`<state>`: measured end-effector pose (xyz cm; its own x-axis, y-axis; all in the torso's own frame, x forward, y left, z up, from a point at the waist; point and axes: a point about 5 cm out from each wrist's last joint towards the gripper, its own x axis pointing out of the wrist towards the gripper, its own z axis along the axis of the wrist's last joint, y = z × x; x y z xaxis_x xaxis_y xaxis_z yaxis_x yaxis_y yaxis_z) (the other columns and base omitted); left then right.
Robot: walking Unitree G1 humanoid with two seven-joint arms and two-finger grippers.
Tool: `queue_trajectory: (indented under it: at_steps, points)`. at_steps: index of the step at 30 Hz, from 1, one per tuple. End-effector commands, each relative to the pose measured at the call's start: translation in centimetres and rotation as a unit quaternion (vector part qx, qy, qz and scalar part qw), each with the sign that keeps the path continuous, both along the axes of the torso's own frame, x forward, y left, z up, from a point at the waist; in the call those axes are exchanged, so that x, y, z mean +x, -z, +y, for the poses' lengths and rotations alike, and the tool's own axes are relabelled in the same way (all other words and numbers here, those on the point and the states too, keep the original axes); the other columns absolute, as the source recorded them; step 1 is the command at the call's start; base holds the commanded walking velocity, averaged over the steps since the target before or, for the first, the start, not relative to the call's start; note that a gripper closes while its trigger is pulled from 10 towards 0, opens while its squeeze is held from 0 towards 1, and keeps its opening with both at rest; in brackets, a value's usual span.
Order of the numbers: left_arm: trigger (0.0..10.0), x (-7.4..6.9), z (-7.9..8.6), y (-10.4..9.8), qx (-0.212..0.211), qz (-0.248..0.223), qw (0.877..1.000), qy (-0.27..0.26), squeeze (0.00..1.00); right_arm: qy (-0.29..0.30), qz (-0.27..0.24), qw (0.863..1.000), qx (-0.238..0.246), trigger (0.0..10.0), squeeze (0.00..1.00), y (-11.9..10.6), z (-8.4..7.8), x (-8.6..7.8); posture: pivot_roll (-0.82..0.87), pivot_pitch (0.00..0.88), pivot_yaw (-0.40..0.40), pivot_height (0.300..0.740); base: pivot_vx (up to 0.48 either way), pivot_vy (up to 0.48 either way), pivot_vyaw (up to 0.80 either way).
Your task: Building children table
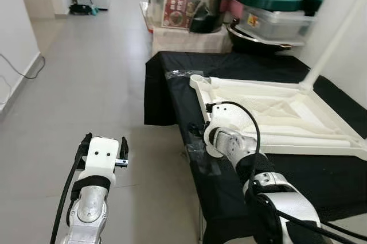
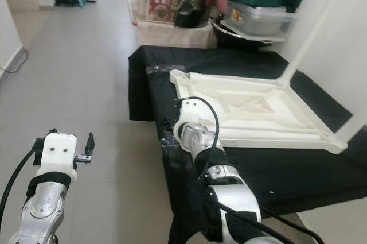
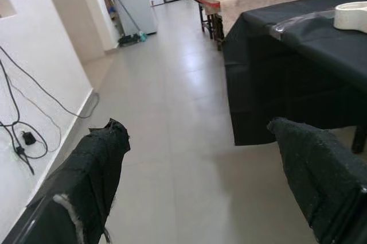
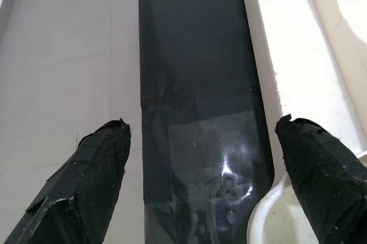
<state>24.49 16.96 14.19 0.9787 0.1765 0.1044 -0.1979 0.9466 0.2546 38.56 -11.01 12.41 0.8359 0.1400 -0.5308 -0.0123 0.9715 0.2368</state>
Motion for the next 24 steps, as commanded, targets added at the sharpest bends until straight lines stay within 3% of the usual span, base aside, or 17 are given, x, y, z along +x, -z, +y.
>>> queue_trajectory:
  at_steps: [1,6,13,20,24]
  points:
    - [10.0,0.1,-0.3,0.2,0.005,0.008,1.0,0.003,0.0,0.029,0.036,0.999,-0.001,10.0,0.0,1.3,-1.4,-0.5,0.13,0.0,-0.167,0.74,0.0,0.0,0.0]
    - [10.0,0.1,-0.3,0.3,0.003,0.006,1.0,0.004,0.0,0.068,0.008,0.997,0.024,10.0,0.0,-0.5,-2.0,0.6,0.13,0.0,-0.166,0.74,0.0,0.0,0.0]
    - [10.0,0.0,-0.5,0.3,0.002,0.007,1.0,0.007,0.0,0.079,0.014,0.996,0.035,10.0,0.0,-0.7,-1.9,0.7,0.13,0.0,-0.166,0.74,0.0,0.0,0.0]
    - [10.0,0.0,-0.6,0.4,0.001,0.01,1.0,0.01,0.0,0.049,0.026,0.998,0.029,10.0,0.0,-0.7,-1.1,0.7,0.13,0.0,-0.17,0.74,0.0,0.0,0.0]
    - [10.0,0.0,-0.8,0.5,0.001,0.011,1.0,0.013,0.0,0.0,0.046,0.999,0.016,10.0,0.0,0.2,-0.3,0.2,0.13,0.0,-0.175,0.74,0.0,0.0,0.0]
